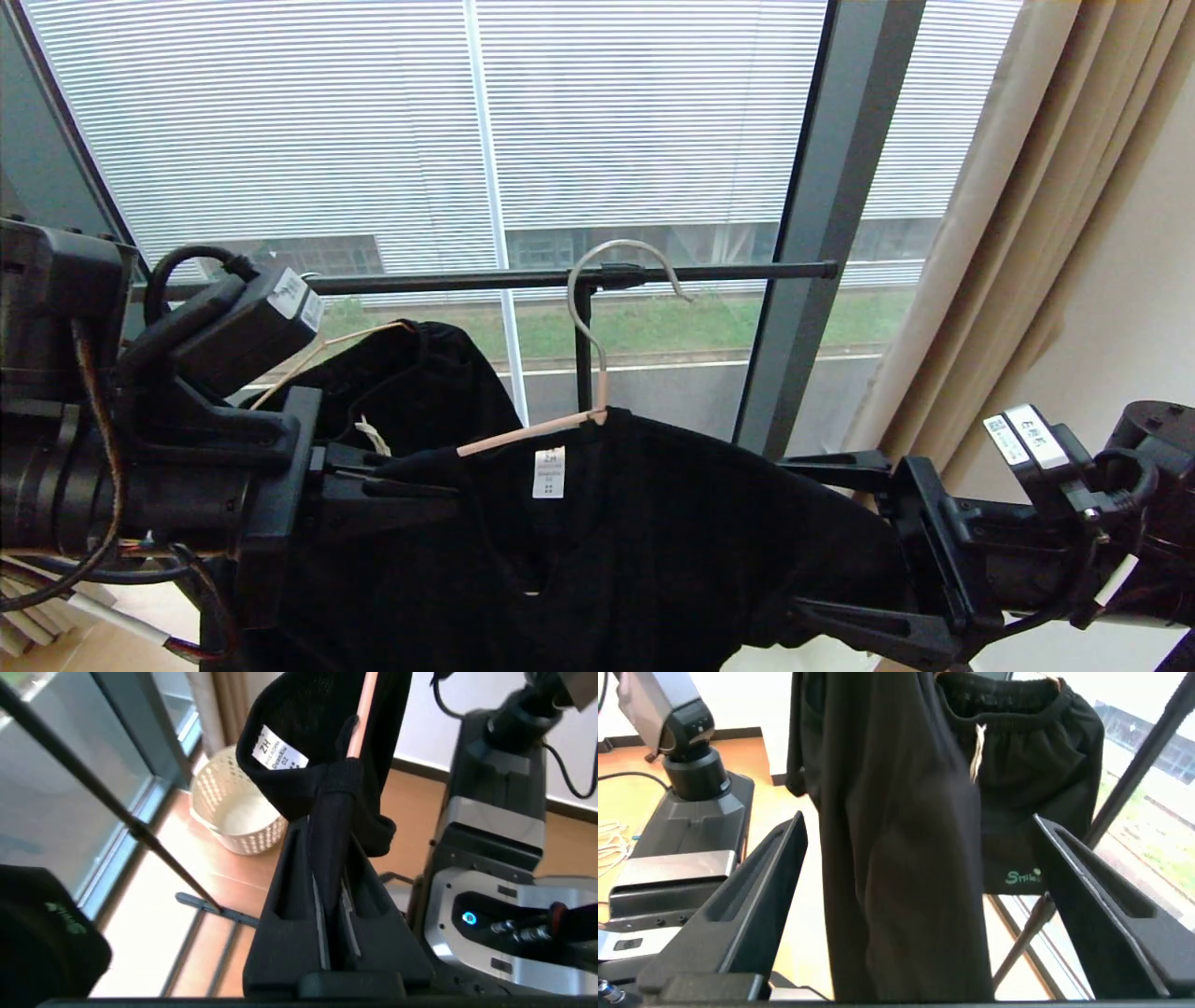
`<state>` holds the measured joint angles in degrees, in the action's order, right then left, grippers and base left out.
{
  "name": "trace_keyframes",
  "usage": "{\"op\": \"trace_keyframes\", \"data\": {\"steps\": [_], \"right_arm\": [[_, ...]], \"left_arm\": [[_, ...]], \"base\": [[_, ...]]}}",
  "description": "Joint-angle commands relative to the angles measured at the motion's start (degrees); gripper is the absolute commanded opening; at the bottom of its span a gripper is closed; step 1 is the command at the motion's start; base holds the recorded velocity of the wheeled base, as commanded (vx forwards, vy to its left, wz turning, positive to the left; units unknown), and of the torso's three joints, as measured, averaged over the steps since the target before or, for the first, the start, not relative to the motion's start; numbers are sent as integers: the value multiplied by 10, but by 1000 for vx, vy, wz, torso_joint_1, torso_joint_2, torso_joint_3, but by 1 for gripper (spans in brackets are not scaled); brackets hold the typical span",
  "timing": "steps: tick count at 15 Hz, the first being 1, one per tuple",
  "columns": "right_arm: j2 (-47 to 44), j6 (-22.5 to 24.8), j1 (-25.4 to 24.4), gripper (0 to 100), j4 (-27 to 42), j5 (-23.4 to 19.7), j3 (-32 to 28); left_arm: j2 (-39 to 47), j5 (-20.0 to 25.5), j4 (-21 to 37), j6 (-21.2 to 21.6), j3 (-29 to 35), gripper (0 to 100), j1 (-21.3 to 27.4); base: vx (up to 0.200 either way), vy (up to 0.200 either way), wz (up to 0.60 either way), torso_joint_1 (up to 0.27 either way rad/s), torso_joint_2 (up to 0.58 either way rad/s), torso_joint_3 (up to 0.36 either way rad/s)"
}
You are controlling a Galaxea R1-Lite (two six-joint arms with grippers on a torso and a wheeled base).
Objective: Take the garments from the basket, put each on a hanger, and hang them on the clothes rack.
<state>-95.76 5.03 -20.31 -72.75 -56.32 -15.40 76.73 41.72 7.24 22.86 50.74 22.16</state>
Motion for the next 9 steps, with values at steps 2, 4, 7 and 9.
{"op": "trace_keyframes", "data": {"steps": [2, 4, 7, 9], "right_arm": [[-28, 2, 7, 100, 0, 0, -5], [-40, 2, 12, 100, -1, 0, -10], [-48, 2, 19, 100, -1, 0, -13], [-50, 2, 25, 100, -1, 0, -14]], "left_arm": [[-22, 0, 0, 0, 0, 0, -23], [-30, 0, 0, 1, 0, 0, -32], [-40, 0, 0, 1, -5, 0, -41], [-49, 0, 0, 1, -11, 0, -48]], "base": [[0, 0, 0, 0, 0, 0], [0, 0, 0, 0, 0, 0], [0, 0, 0, 0, 0, 0], [0, 0, 0, 0, 0, 0]]}}
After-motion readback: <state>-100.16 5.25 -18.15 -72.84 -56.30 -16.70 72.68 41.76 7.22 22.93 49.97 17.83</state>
